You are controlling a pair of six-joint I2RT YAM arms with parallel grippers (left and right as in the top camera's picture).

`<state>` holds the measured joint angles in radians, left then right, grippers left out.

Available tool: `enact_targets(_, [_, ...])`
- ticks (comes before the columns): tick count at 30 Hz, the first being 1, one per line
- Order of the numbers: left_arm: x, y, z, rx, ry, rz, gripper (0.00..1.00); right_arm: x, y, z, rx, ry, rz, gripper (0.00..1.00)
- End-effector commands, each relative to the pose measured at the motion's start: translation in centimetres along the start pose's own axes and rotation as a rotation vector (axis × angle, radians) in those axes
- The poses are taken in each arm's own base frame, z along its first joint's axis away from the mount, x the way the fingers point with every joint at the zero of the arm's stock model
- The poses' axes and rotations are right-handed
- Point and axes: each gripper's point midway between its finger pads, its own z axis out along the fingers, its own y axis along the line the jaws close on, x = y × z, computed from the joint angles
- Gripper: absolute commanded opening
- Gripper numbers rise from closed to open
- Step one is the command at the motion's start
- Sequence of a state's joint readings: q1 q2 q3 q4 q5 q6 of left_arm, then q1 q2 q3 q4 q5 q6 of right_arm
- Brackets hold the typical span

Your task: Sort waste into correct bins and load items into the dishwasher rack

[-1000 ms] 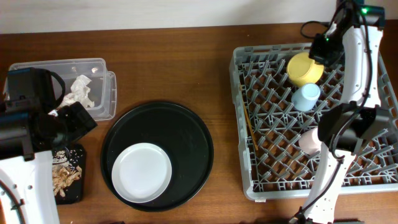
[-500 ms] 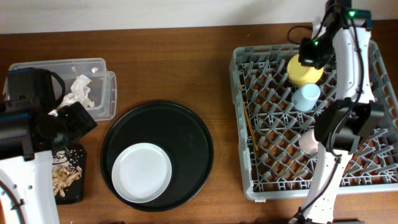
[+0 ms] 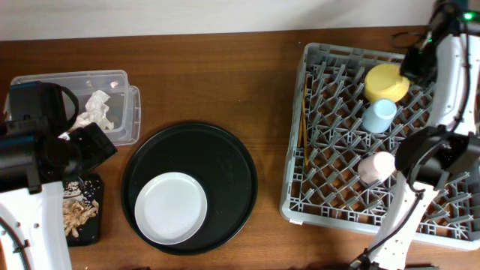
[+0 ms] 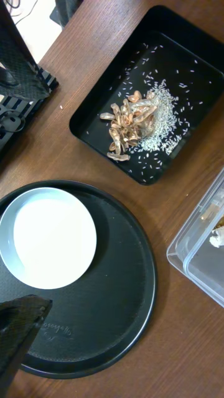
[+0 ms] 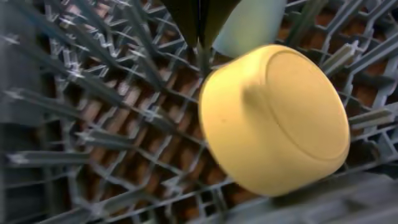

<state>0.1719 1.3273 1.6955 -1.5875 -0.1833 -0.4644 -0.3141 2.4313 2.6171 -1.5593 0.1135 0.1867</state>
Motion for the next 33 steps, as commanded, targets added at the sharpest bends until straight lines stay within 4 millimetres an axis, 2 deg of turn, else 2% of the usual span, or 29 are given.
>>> enact_targets(1, [-0.1,0.2,-0.6,0.011,-0.018,-0.019,0.99,-0.6,0.3,-2.8,0.01,-0.064,-0.027,0.04])
enact_targets(5, [-0.1,0.2,-0.6,0.011,-0.018,-0.019,0.99,-0.3,1.4,-2.6,-0.049,-0.046,-0.036,0.05])
enact_targets(8, [-0.1,0.2,-0.6,0.011,-0.018,-0.019,0.99,0.0,2.6,-1.9,-0.115,-0.025,-0.105,0.04])
enact_targets(11, [-0.1,0.2,-0.6,0.011,-0.018,-0.019,0.99,0.3,3.1,-0.3,-0.13,0.005,-0.146,0.04])
enact_targets(14, [-0.1,0.2,-0.6,0.011,-0.018,-0.019,0.99,0.6,3.1,2.1,-0.114,0.04,-0.147,0.04])
enact_targets(16, [-0.1,0.2,-0.6,0.011,-0.018,-0.019,0.99,0.9,2.6,3.7,-0.076,0.059,-0.149,0.04])
enact_targets(18, [-0.1,0.2,-0.6,0.011,-0.018,-0.019,0.99,1.1,0.8,4.8,0.036,0.07,-0.095,0.04])
enact_targets(21, [-0.1,0.2,-0.6,0.011,-0.018,-0.019,0.99,1.1,-1.7,4.7,0.185,0.063,-0.027,0.04])
enact_targets(24, [-0.1,0.2,-0.6,0.011,-0.018,-0.019,0.99,1.0,-2.5,3.4,0.224,0.045,-0.003,0.04])
enact_targets(27, [-0.1,0.2,-0.6,0.011,-0.018,-0.019,0.99,0.4,-1.3,0.8,0.145,0.001,0.006,0.04])
enact_targets(29, [-0.1,0.2,-0.6,0.011,-0.018,-0.019,0.99,0.0,1.2,-2.0,0.004,-0.05,-0.004,0.04])
enact_targets(31, [-0.1,0.2,-0.6,0.011,-0.018,-0.019,0.99,0.1,5.2,-5.8,-0.193,-0.103,-0.078,0.04])
enact_targets(33, [-0.1,0.2,-0.6,0.011,-0.018,-0.019,0.99,1.4,9.5,-9.4,-0.38,-0.132,-0.18,0.04])
